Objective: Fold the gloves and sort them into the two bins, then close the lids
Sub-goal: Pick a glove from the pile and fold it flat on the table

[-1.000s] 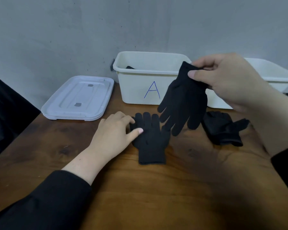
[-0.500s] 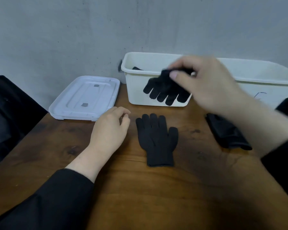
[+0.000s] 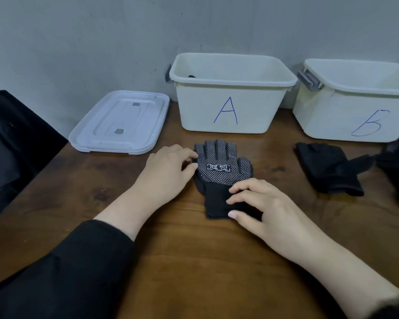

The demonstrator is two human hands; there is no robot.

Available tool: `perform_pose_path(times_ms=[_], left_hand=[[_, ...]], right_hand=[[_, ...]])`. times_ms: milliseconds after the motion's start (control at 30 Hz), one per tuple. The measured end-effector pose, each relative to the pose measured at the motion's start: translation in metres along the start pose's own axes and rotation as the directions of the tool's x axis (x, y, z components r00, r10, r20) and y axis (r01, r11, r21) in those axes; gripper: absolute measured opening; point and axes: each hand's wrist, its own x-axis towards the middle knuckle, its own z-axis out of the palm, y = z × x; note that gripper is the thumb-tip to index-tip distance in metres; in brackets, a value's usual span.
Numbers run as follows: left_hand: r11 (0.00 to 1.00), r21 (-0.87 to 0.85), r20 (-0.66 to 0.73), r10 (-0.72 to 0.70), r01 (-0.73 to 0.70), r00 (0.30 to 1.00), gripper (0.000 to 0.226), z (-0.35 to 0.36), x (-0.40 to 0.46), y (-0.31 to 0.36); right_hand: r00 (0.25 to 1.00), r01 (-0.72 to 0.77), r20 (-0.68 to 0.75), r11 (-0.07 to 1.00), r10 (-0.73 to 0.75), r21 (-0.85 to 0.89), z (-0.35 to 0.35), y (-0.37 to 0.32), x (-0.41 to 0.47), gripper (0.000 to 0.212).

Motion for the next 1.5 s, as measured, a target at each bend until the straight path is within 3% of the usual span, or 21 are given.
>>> perform_pose_path(times_ms=[300,433,600,700,800,1133,1367,1500], left_hand=[[0.996,-0.014,0.144,0.090,-0.089,0.985,0.036,-0.006,-0.002,-0.006],[0.978,-0.135,0.159,0.177,-0.157,0.971,0.044,-0.011,-0.002,-0.014],[0.951,-0.130,0.190,0.302,-0.281,0.934,0.022,-0.013,-0.003,-0.006],[0.938,-0.124,0.190,0.342,-0.323,0.920,0.019,-0.014,-0.003,-0.004],[0.943,-0.136,0.259,0.331,-0.305,0.907,0.017,-0.014,-0.005,-0.004],[0.885,-0.071,0.190,0.466,-0.461,0.864,0.013,-0.010,-0.002,0.001],[0.876,-0.088,0.120,0.481,-0.473,0.868,0.016,-0.018,-0.004,0.006],[0.871,-0.109,0.275,0.490,-0.480,0.827,0.013,-0.023,-0.007,0.006]], right_hand=[[0.997,0.033,-0.067,0.991,-0.041,-0.127,0.010,-0.008,0.004,0.011],[0.998,0.015,-0.061,0.993,-0.022,-0.115,0.012,-0.011,0.003,0.010],[0.998,-0.016,-0.055,0.999,0.014,-0.044,0.012,-0.010,0.005,0.012],[0.998,-0.040,-0.045,0.999,0.039,-0.026,0.010,-0.012,0.007,0.003],[0.995,-0.085,-0.050,0.996,0.085,-0.004,0.012,-0.015,0.010,0.011],[0.989,-0.134,-0.058,0.989,0.137,0.058,0.010,-0.018,0.017,0.011],[0.985,-0.015,-0.171,0.999,0.010,-0.029,0.000,-0.020,0.013,0.009],[0.996,0.090,0.002,0.995,-0.090,-0.050,-0.003,-0.014,0.007,0.004]])
